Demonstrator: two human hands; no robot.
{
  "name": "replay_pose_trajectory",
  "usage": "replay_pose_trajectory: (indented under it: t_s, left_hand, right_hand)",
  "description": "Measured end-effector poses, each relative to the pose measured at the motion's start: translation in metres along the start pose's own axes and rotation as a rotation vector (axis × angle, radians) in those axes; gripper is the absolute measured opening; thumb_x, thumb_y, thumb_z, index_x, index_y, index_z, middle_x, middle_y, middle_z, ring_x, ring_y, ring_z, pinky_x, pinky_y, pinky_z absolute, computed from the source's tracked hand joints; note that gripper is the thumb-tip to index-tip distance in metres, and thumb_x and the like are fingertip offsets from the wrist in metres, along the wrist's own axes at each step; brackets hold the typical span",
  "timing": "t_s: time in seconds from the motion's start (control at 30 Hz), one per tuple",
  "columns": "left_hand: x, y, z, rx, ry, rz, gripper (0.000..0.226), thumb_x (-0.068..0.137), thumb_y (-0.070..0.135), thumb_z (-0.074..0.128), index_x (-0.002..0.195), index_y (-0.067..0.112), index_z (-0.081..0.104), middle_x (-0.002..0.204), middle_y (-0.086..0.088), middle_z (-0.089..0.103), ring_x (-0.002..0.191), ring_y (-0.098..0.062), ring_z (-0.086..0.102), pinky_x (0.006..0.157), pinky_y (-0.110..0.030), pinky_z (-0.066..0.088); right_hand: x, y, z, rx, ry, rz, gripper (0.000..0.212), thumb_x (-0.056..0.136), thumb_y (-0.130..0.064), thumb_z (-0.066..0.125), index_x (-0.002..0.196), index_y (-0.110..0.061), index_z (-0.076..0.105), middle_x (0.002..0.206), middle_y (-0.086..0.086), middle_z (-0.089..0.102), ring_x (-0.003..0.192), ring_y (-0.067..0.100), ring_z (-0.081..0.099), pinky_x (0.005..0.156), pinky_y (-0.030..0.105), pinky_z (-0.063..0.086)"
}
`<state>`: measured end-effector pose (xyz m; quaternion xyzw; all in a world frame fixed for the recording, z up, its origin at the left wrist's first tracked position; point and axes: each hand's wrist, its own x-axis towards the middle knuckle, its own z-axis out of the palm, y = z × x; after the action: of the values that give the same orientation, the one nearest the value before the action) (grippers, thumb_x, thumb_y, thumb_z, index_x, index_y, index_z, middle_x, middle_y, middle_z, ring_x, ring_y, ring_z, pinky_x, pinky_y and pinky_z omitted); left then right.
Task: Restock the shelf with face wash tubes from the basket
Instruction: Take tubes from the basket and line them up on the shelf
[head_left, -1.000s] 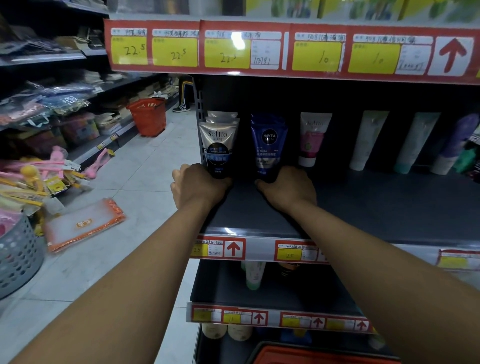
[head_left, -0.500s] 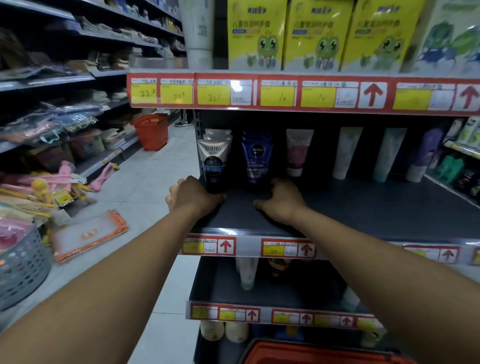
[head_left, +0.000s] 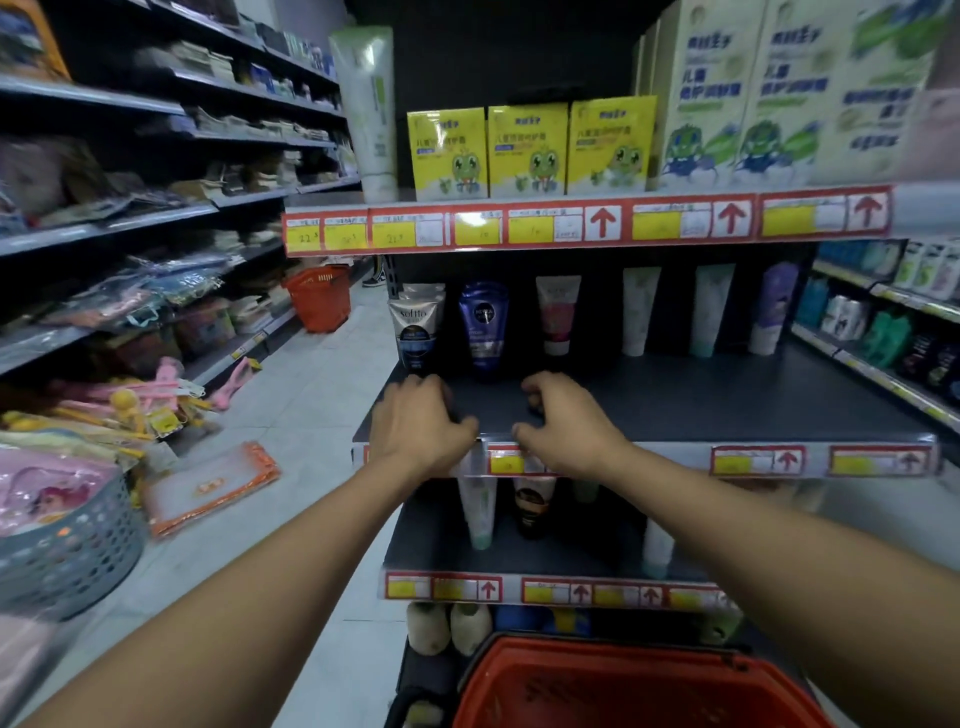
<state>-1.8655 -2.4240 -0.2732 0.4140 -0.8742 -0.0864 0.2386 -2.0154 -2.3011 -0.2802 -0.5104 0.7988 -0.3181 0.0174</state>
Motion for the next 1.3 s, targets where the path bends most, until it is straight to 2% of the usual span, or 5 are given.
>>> replay_pose_trajectory:
  t_s: [0.57,0.7,0.87,1.1,1.3]
  left_hand:
    - [-0.111,0.072,0.028,0.005,-0.126,0.174,0.048,0.082,0.044,0.068,0.123,0.022,0.063,0.125,-0.001,0.062,0.116,-0.024,0.056,0.087,-0.039,0.055]
    - [-0.13,0.075,0.046,-0.042,-0.206,0.15,0.038,0.078,0.04,0.07,0.112,0.023,0.062,0.115,0.0,0.062,0.102,-0.024,0.059,0.08,-0.039,0.055]
    - [-0.151,0.065,0.083,-0.093,-0.379,0.105,0.047,0.082,0.039,0.068,0.125,0.021,0.063,0.122,-0.001,0.062,0.11,-0.025,0.061,0.086,-0.039,0.055]
    - [-0.179,0.048,0.14,-0.138,-0.514,-0.005,0.027,0.078,0.039,0.066,0.102,0.026,0.062,0.108,-0.001,0.068,0.099,-0.026,0.064,0.083,-0.037,0.056]
    - [-0.196,0.027,0.199,-0.182,-0.661,-0.14,0.02,0.082,0.033,0.07,0.1,0.027,0.062,0.102,0.002,0.07,0.091,-0.021,0.065,0.076,-0.027,0.046]
  right_hand:
    - [-0.133,0.069,-0.035,-0.156,0.028,0.054,0.048,0.089,-0.035,0.069,0.13,-0.015,0.057,0.122,0.002,0.058,0.113,0.022,0.057,0.094,0.034,0.05]
    - [-0.155,0.088,-0.027,-0.163,0.016,0.082,0.046,0.089,-0.033,0.068,0.131,-0.015,0.059,0.122,0.002,0.06,0.115,0.02,0.058,0.096,0.032,0.048]
    - [-0.178,0.112,-0.005,-0.146,-0.07,0.152,0.048,0.091,-0.033,0.068,0.134,-0.014,0.058,0.127,0.005,0.06,0.118,0.023,0.058,0.098,0.037,0.05]
    - [-0.205,0.148,0.038,-0.163,-0.163,0.241,0.038,0.089,-0.031,0.069,0.121,-0.012,0.063,0.115,0.009,0.061,0.107,0.027,0.06,0.087,0.036,0.051]
    - [-0.224,0.182,0.081,-0.147,-0.31,0.35,0.044,0.086,-0.032,0.067,0.127,-0.017,0.06,0.118,0.004,0.059,0.111,0.024,0.058,0.093,0.034,0.05]
